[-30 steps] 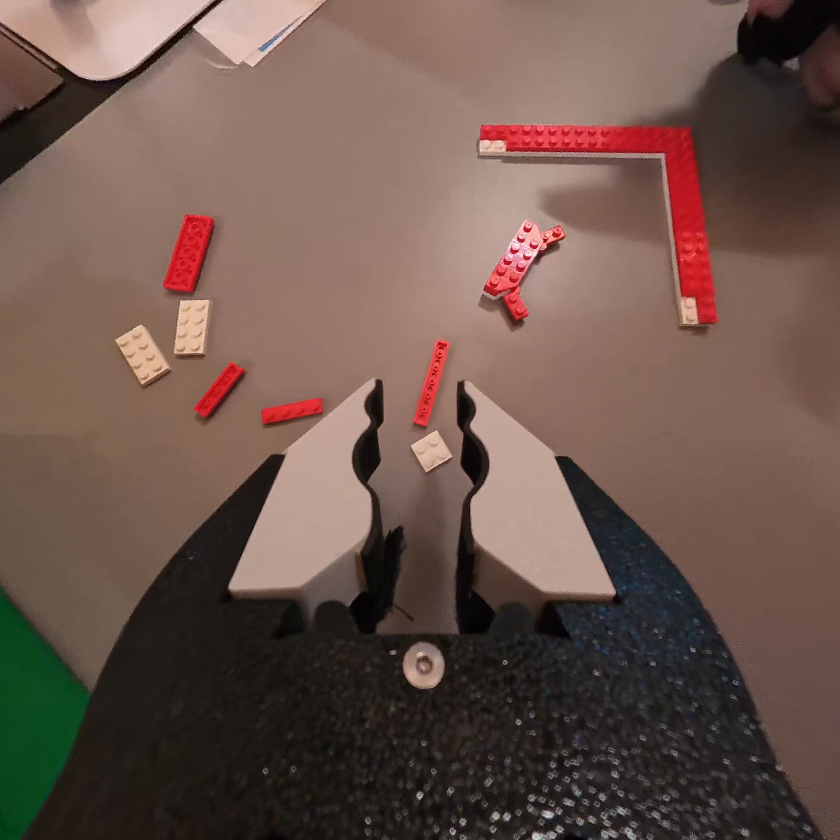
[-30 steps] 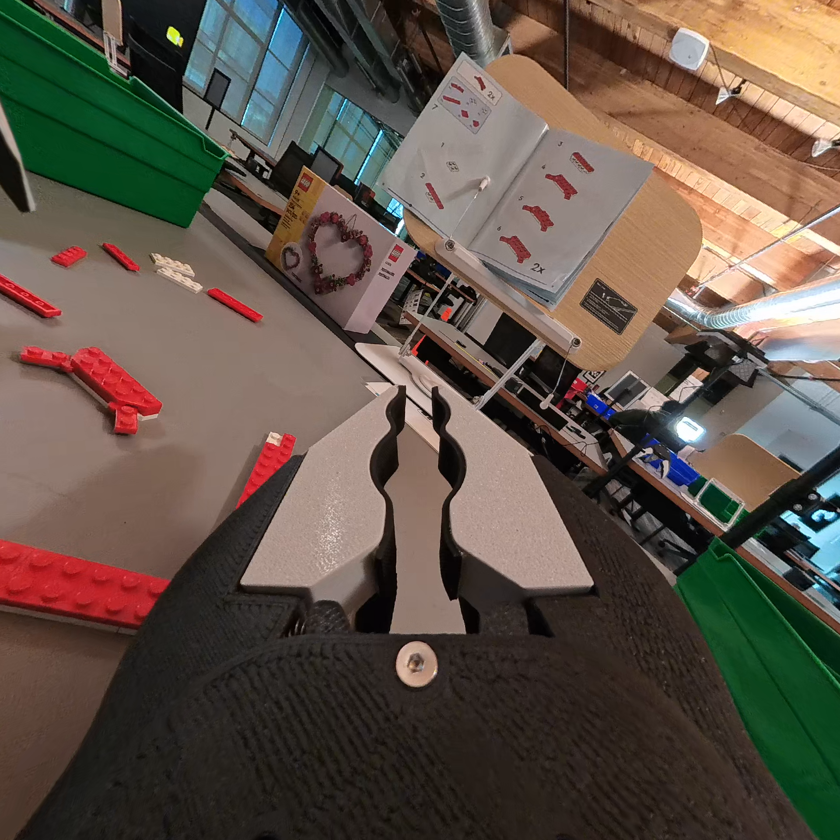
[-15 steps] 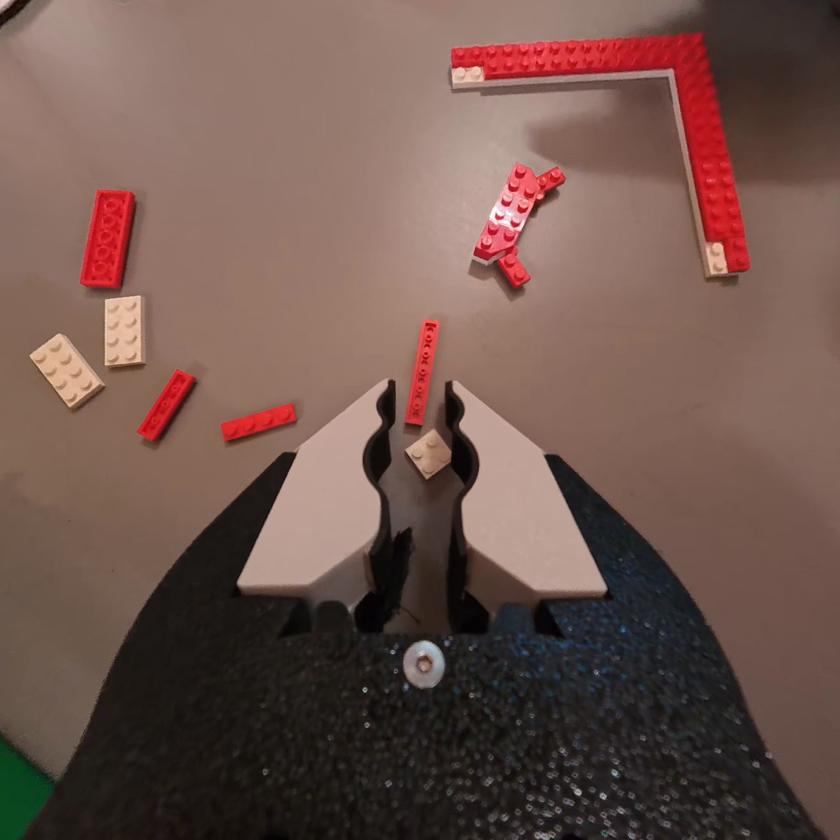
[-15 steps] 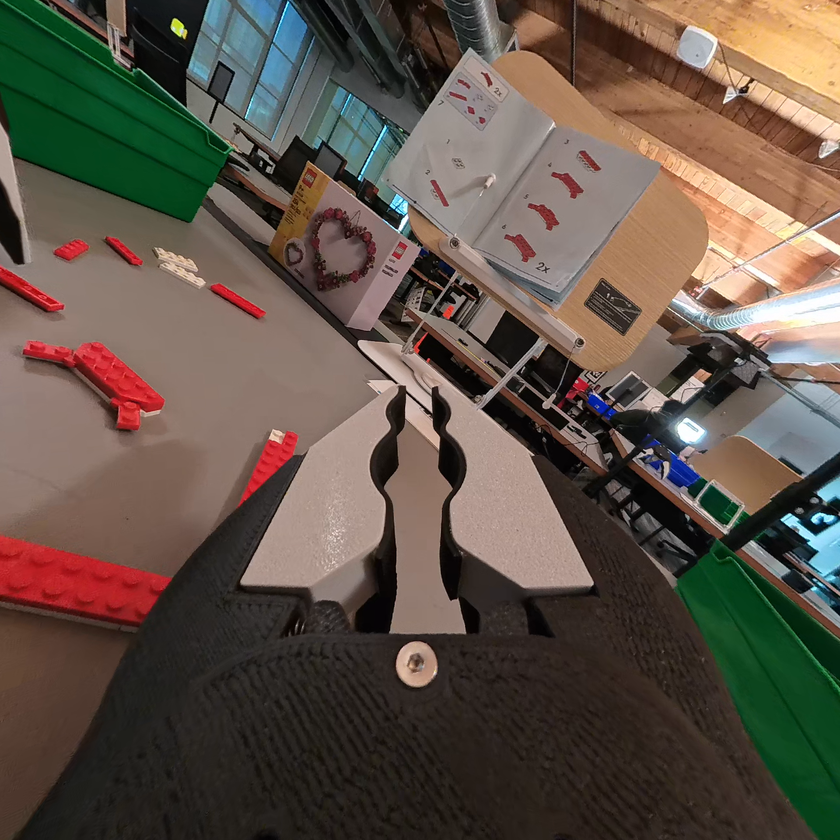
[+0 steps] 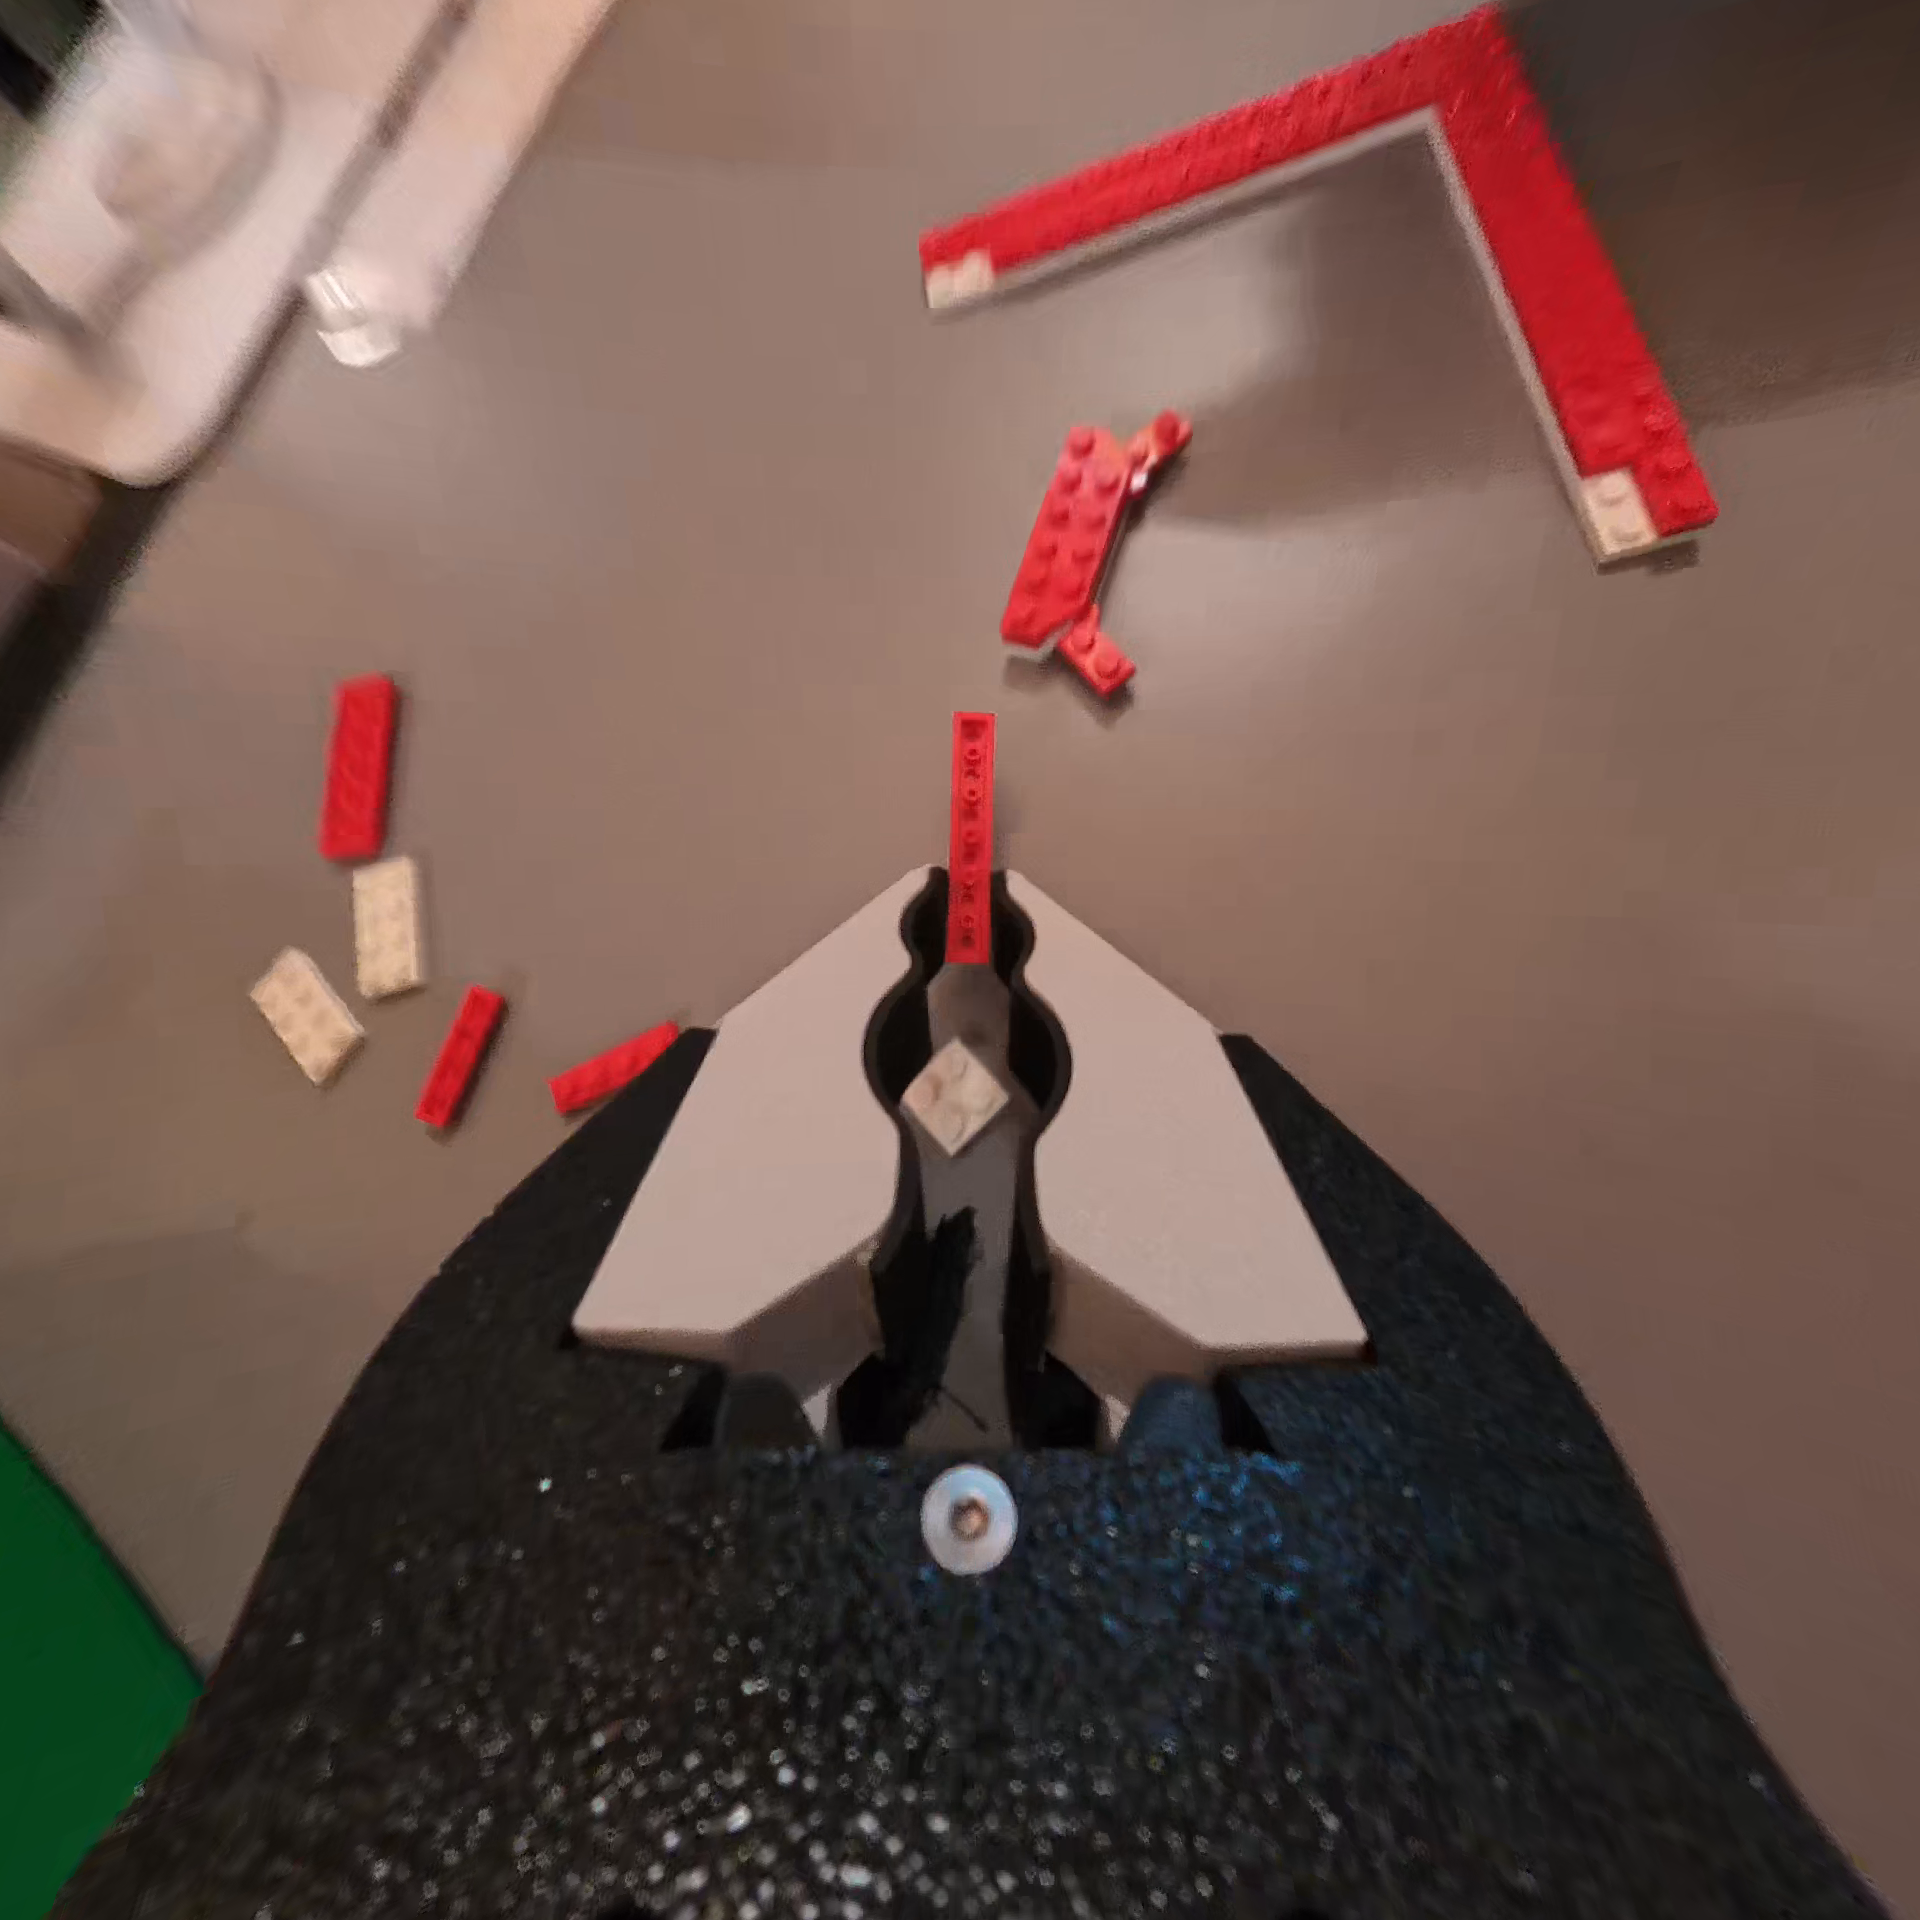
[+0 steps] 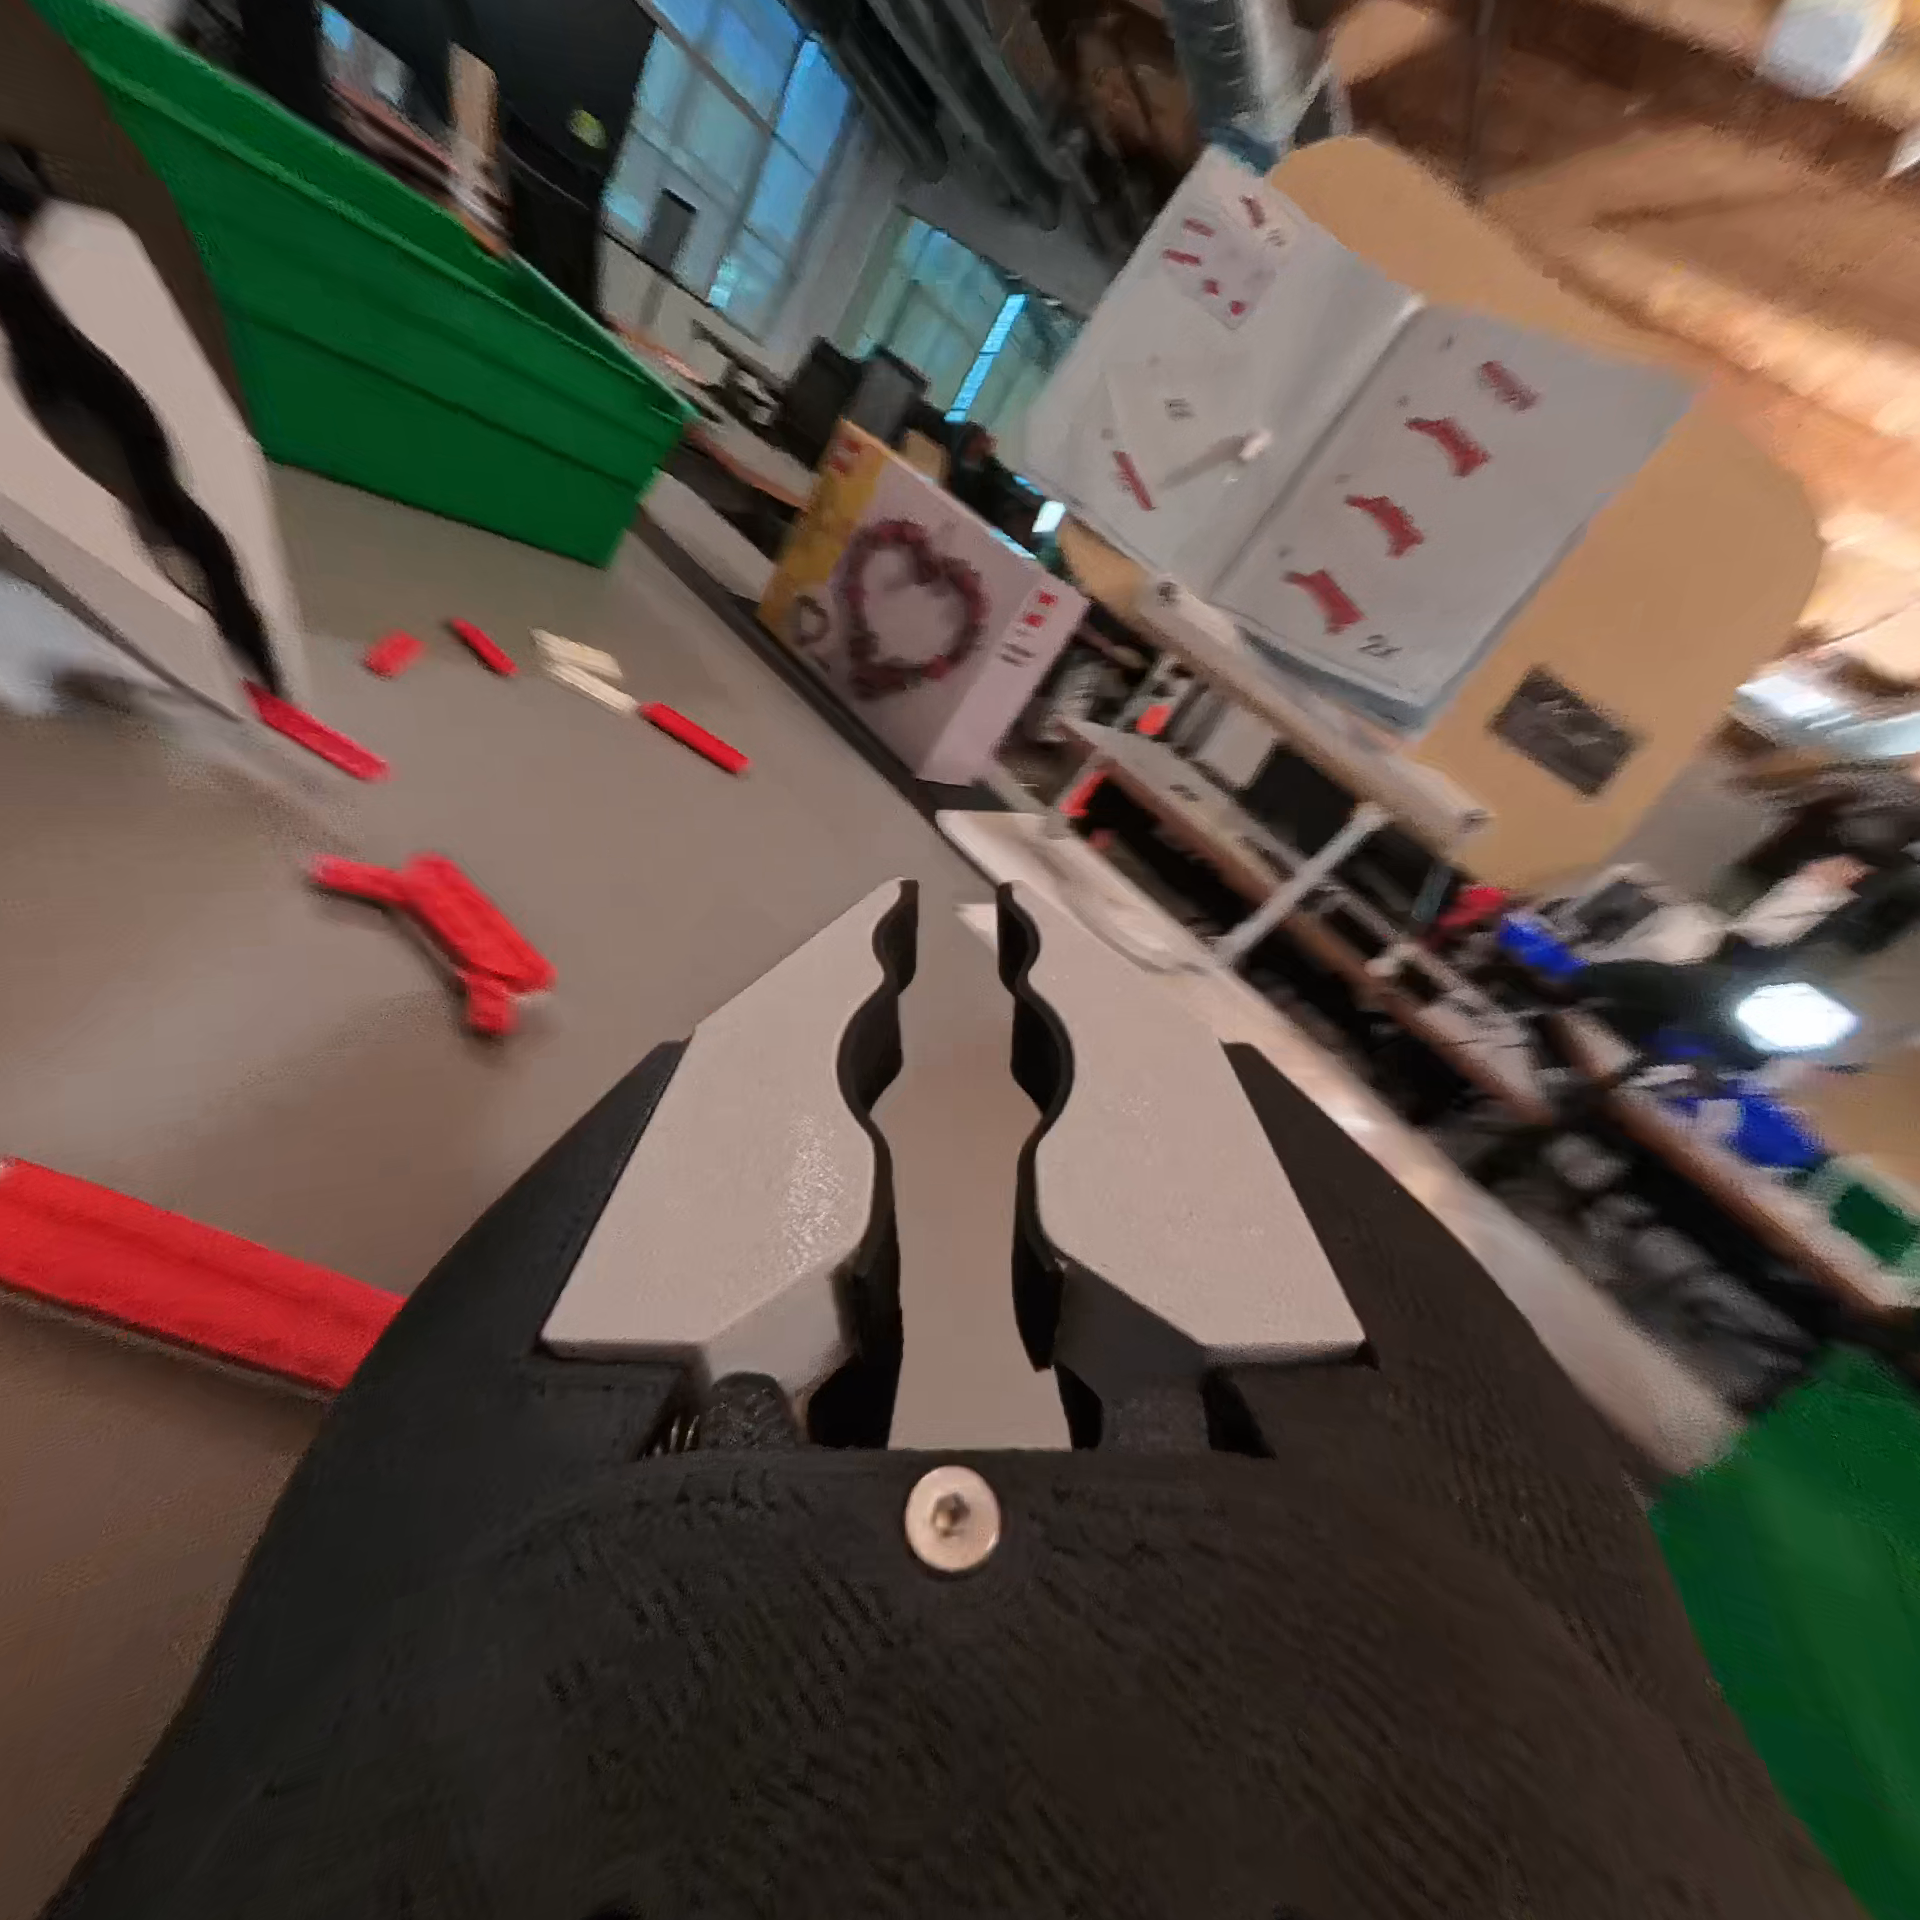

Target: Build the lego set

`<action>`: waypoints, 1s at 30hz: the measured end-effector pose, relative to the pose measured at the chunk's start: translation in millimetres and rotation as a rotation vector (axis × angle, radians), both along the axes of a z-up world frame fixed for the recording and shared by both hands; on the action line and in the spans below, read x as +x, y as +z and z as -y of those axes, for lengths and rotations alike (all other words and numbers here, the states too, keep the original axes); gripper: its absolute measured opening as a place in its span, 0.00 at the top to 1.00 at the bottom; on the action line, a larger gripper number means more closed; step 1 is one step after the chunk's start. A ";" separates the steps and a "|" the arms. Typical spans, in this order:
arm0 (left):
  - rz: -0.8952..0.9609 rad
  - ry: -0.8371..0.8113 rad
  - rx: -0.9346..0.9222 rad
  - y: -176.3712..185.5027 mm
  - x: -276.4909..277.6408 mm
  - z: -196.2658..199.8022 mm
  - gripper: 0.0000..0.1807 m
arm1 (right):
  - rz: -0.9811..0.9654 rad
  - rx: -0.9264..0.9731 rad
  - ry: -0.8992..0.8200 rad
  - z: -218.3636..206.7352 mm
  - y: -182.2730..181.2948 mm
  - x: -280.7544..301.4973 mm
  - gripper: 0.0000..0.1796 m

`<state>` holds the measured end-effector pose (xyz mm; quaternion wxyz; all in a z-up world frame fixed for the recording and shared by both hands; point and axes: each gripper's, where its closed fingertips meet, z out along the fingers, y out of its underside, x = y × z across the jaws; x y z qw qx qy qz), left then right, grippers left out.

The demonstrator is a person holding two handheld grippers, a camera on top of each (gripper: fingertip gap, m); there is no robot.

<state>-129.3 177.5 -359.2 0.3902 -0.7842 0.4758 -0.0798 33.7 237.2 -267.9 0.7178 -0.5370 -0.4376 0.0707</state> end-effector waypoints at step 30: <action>-0.123 -0.322 0.839 61.5 55.3 39.2 0.97 | -0.044 -0.729 0.671 102.5 -25.4 -95.4 0.99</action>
